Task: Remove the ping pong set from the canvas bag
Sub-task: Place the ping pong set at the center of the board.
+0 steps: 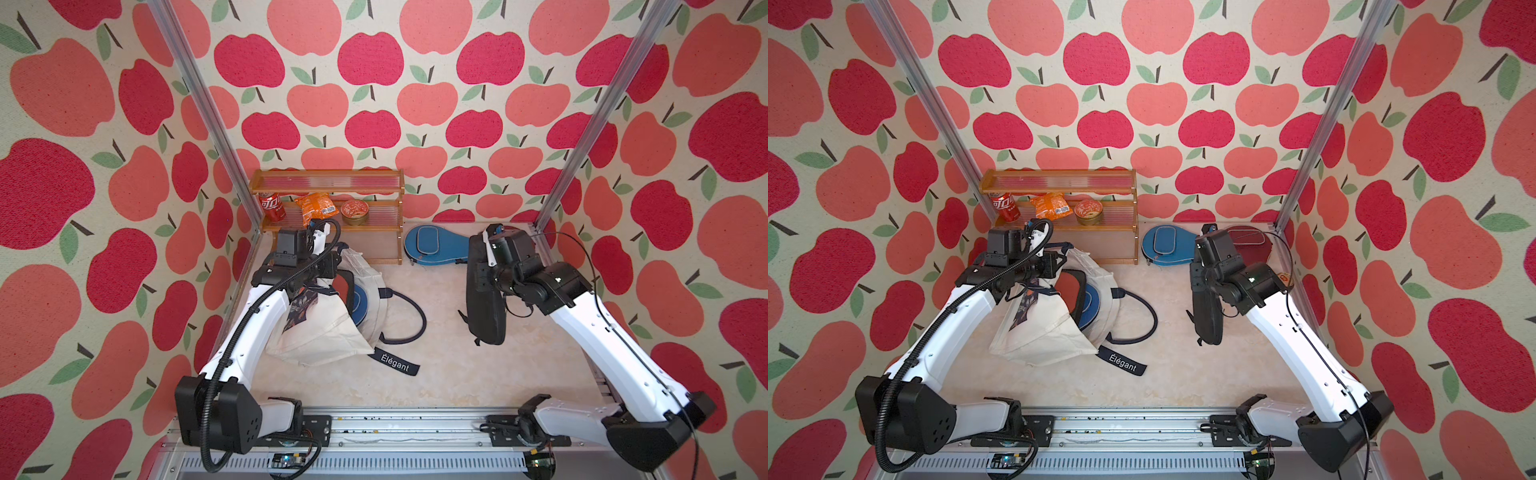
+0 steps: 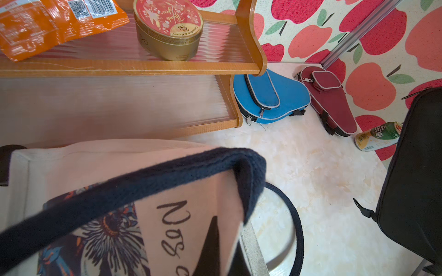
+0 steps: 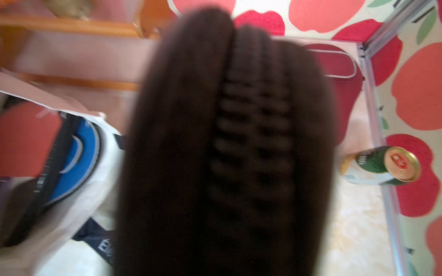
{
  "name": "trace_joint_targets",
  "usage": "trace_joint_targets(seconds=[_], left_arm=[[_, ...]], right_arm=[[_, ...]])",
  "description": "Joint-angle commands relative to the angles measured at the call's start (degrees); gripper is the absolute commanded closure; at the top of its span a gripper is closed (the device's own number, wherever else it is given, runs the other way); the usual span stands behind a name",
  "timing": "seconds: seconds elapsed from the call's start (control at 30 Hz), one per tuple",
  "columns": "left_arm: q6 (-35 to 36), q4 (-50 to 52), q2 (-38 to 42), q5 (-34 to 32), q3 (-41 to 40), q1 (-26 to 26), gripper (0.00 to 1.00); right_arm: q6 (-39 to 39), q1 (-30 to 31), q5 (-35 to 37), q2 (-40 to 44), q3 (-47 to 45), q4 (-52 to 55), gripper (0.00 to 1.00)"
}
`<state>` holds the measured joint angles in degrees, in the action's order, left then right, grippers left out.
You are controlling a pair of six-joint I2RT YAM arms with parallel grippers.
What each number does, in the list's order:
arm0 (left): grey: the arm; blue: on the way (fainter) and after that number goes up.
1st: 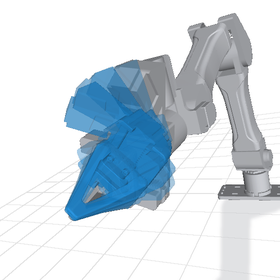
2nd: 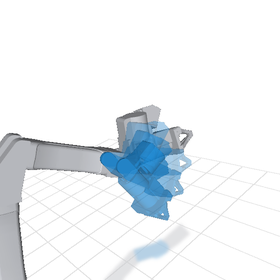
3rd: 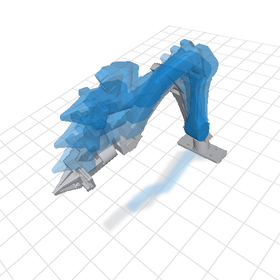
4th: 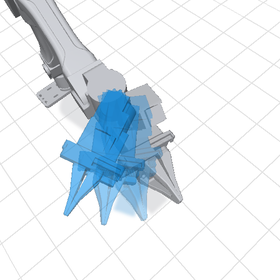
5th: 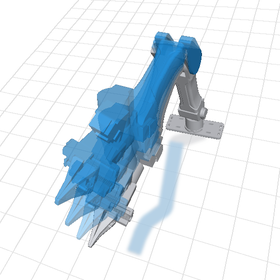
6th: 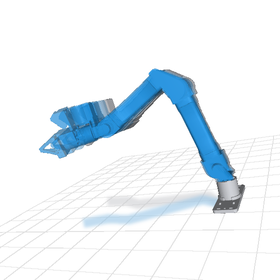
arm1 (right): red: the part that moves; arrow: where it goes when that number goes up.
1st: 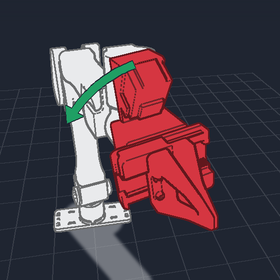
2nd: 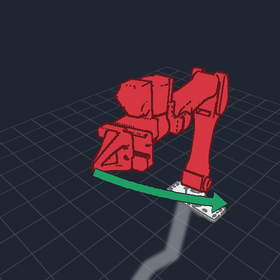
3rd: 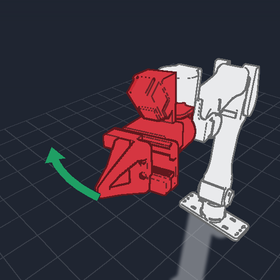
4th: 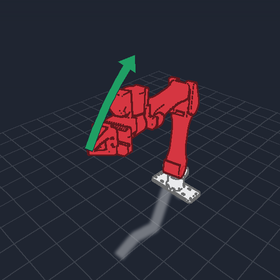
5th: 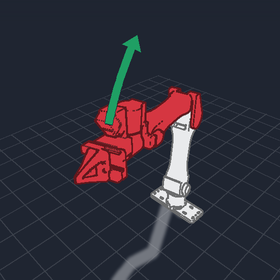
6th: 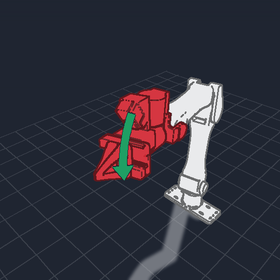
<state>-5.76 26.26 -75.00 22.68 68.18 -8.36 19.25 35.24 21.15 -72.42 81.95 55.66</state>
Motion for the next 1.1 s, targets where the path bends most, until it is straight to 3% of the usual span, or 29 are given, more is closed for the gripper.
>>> trace_joint_targets(seconds=[0.0,0.4,0.8,1.07], left_arm=[[-1.09,-2.97,1.14,1.05,-0.63,0.54,1.00],[-1.27,-3.08,0.49,1.60,-0.59,0.52,1.00],[-0.48,-2.97,1.58,0.21,-0.95,-0.50,1.00],[-0.48,-2.96,1.22,0.21,-0.92,-0.87,1.00]], right_arm=[[-5.37,0.82,10.87,-2.14,1.50,7.69,0.90],[-4.04,4.88,31.70,-16.44,-2.52,13.63,0.89],[-3.08,4.69,35.53,-28.79,-5.29,11.42,0.86],[-4.66,2.85,38.43,-31.72,-9.31,4.34,0.83]])
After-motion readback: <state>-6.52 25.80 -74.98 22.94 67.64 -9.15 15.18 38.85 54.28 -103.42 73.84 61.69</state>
